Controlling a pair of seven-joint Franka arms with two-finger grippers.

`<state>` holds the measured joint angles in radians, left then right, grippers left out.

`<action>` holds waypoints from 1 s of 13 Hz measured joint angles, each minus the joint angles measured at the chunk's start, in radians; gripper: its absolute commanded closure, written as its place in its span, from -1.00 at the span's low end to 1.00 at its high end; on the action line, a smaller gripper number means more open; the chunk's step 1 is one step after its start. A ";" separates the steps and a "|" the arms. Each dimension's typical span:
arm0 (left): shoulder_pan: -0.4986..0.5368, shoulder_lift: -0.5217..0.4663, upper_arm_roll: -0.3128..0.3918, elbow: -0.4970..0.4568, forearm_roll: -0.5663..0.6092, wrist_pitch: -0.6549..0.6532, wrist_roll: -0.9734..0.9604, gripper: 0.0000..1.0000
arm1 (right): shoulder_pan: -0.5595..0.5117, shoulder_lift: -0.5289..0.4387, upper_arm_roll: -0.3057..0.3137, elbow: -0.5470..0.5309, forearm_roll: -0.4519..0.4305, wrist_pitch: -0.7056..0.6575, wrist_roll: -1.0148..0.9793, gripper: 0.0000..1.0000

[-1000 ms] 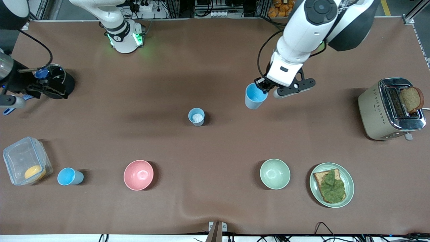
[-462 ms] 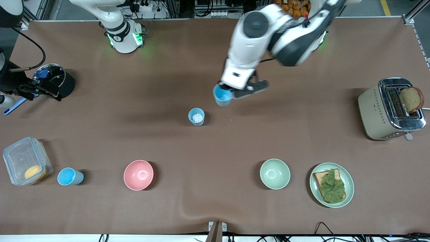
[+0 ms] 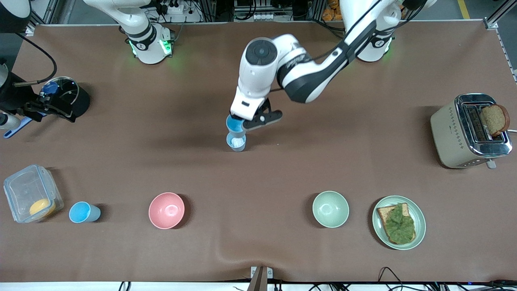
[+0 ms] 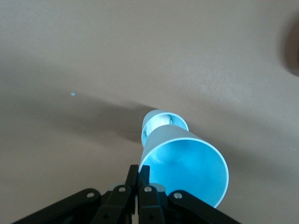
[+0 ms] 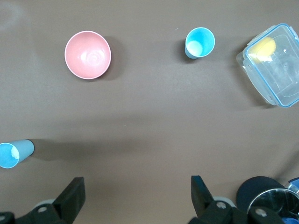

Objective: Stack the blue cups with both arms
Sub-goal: 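Lower the held blue cup with the left gripper onto the tissue cup, then open the left gripper and lift it off the stacked cups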

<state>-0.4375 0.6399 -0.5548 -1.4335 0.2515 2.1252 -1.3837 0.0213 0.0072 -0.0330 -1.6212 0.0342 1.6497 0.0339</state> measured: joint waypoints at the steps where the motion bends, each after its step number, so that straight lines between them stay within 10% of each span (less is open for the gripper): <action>1: -0.024 0.014 0.028 0.007 0.000 0.018 0.000 1.00 | 0.000 0.000 0.000 0.000 0.000 0.000 0.000 -1.00; 10: -0.087 0.063 0.076 0.014 0.002 0.024 0.000 0.91 | 0.000 0.000 0.008 -0.001 0.000 0.001 0.000 -1.00; 11: -0.087 0.068 0.077 0.014 0.002 0.024 0.000 -0.27 | 0.000 0.000 0.009 -0.001 0.000 0.001 0.000 -1.00; 12: -0.086 0.072 0.079 0.015 0.002 0.029 0.000 -0.99 | 0.001 0.000 0.009 -0.001 0.000 0.001 0.000 -1.00; 13: -0.086 0.073 0.083 0.017 0.003 0.038 0.000 -1.00 | 0.001 0.000 0.010 -0.001 0.000 0.001 0.000 -1.00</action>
<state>-0.5237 0.7126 -0.4723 -1.4167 0.2541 2.1631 -1.3837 0.0220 0.0074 -0.0235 -1.6221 0.0341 1.6506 0.0339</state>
